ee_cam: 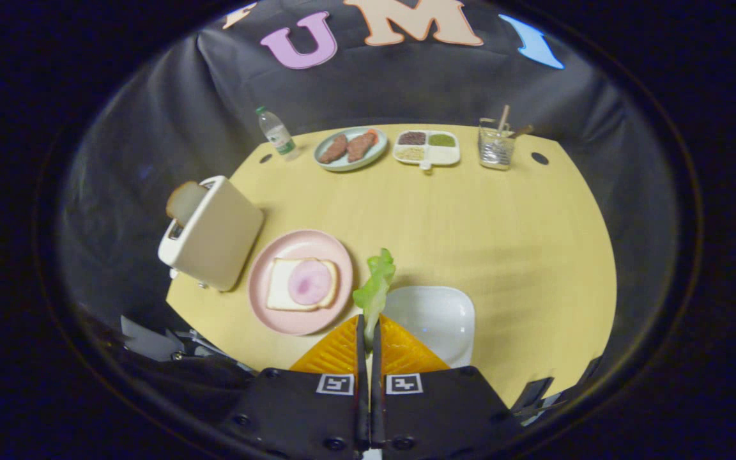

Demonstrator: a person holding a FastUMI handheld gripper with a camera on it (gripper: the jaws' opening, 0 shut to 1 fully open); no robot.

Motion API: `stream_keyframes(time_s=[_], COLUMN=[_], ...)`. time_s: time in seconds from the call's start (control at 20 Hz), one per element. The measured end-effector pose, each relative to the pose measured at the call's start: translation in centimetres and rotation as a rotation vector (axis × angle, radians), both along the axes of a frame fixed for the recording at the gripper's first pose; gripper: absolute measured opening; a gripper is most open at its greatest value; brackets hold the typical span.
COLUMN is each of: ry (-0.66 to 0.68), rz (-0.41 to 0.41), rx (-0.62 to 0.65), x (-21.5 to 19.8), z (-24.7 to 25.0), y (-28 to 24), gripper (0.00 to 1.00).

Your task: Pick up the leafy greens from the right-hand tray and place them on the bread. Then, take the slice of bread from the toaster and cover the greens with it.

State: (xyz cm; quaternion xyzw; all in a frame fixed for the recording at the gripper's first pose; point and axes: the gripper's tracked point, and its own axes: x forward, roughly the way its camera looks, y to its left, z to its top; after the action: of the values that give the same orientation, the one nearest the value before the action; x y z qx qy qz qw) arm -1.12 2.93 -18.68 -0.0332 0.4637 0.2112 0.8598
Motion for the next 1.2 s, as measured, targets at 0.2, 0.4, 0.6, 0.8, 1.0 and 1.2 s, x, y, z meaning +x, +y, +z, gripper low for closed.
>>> stream_keyframes(time_s=[0.2,0.4,0.6,0.8,1.0,1.2], ry=[0.037,0.100,0.142,0.151,0.124,0.090], rz=[0.067,0.094,0.086,0.071,0.069,0.076], rx=[0.110,0.218,0.207,0.078,-0.060,-0.139], x=[-1.2,-1.8,-1.0,0.4,1.8,2.8], z=[0.8,-0.3,-3.9,-8.6,-11.0,-12.3], y=[6.7,12.6,14.8,13.2,10.7,9.4], gripper=[0.05,0.05,0.05,0.05,0.06,0.06])
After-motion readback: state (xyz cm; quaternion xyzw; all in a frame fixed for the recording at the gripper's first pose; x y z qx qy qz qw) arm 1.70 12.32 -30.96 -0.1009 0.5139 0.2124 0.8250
